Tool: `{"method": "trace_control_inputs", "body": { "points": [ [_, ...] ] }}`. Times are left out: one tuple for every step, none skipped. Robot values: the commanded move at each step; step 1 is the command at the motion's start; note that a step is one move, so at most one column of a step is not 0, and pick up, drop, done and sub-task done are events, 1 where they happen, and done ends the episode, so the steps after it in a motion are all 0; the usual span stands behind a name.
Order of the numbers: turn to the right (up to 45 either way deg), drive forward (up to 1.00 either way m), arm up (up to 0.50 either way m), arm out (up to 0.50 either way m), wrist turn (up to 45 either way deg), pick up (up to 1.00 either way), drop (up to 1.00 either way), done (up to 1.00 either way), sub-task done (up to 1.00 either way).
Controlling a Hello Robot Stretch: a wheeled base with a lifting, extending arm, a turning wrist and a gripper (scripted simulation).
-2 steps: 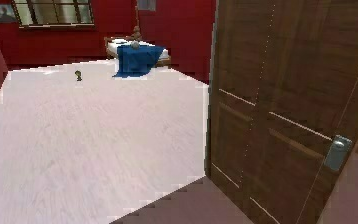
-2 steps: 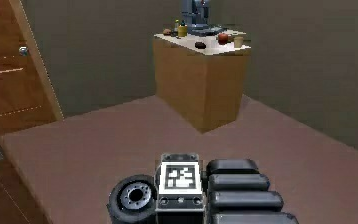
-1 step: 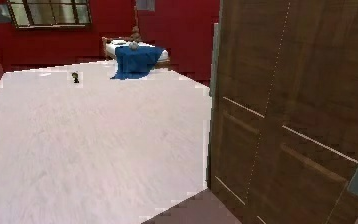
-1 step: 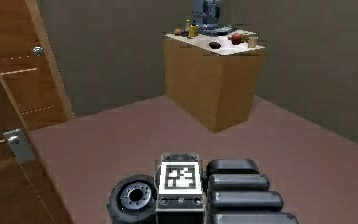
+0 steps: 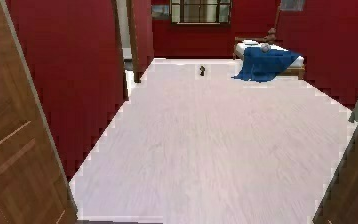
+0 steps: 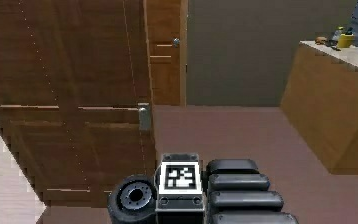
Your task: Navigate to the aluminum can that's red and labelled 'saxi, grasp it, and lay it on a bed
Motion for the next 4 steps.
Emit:
{"method": "trace_control_inputs", "body": {
  "points": [
    [0.0, 1.00, 0.00, 0.00, 0.0, 0.00, 0.00, 0.00, 0.00],
    [0.0, 1.00, 0.00, 0.00, 0.0, 0.00, 0.00, 0.00, 0.00],
    [0.0, 1.00, 0.00, 0.00, 0.0, 0.00, 0.00, 0.00, 0.00],
    [-3.0, 0.00, 0.00, 0.00, 0.0, 0.00, 0.00, 0.00, 0.00]
  ]
}}
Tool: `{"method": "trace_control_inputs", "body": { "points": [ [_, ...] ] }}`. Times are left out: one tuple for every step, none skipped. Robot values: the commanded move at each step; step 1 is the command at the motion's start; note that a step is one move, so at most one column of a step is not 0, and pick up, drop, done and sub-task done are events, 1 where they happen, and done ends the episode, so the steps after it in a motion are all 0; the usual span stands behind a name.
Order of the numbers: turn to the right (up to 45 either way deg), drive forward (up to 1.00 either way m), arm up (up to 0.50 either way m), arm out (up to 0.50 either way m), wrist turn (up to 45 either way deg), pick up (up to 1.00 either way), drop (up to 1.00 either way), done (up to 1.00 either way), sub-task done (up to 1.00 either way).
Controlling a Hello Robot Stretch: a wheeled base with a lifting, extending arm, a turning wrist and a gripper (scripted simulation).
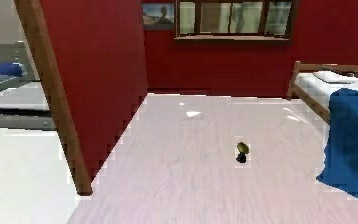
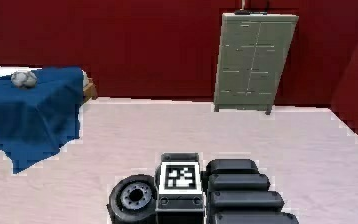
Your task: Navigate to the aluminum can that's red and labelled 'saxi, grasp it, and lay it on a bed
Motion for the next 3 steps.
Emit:
{"method": "trace_control_inputs", "body": {
  "points": [
    [0.0, 1.00, 0.00, 0.00, 0.0, 0.00, 0.00, 0.00, 0.00],
    [0.0, 0.55, 0.00, 0.00, 0.0, 0.00, 0.00, 0.00, 0.00],
    [3.0, 0.00, 0.00, 0.00, 0.0, 0.00, 0.00, 0.00, 0.00]
  ]
}}
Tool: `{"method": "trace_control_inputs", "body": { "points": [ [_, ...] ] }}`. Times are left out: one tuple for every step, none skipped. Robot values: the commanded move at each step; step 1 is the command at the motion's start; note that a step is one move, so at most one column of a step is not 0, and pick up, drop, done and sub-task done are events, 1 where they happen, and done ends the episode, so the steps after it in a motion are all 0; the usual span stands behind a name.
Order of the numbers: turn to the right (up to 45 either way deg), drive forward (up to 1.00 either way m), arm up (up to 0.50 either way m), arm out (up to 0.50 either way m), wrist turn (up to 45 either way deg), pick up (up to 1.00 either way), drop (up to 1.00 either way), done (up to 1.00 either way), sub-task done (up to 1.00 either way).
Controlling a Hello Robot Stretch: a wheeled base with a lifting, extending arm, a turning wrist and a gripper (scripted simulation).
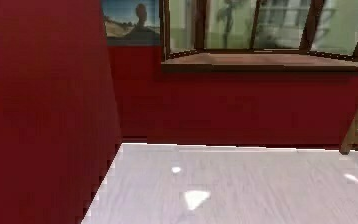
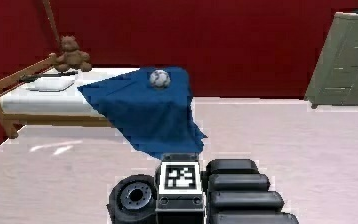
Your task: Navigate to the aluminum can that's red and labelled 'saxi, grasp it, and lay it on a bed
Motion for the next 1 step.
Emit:
{"method": "trace_control_inputs", "body": {
  "points": [
    [3.0, 0.00, 0.00, 0.00, 0.0, 0.00, 0.00, 0.00, 0.00]
  ]
}}
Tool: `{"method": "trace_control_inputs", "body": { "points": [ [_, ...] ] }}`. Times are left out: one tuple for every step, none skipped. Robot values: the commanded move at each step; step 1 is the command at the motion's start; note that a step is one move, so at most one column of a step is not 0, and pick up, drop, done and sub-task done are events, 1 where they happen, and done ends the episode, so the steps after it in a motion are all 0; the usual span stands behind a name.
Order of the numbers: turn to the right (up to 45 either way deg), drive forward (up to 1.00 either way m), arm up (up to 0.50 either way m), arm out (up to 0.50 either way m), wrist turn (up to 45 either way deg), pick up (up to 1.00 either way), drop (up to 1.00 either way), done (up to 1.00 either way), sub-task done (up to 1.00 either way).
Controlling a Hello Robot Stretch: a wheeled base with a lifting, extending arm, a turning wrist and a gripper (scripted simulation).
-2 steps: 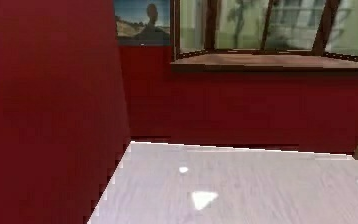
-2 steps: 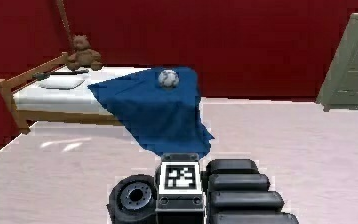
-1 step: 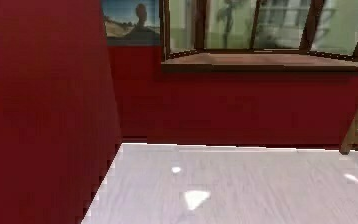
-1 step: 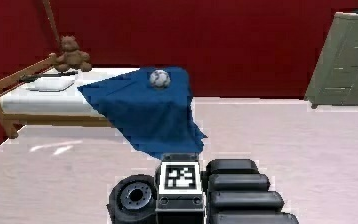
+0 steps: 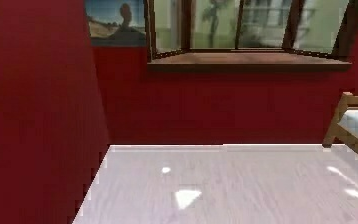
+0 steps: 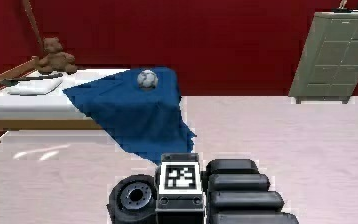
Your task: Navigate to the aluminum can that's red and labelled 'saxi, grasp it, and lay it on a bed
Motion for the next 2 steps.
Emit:
{"method": "trace_control_inputs", "body": {
  "points": [
    [0.0, 0.50, 0.00, 0.00, 0.0, 0.00, 0.00, 0.00, 0.00],
    [-45.0, 0.00, 0.00, 0.00, 0.0, 0.00, 0.00, 0.00, 0.00]
  ]
}}
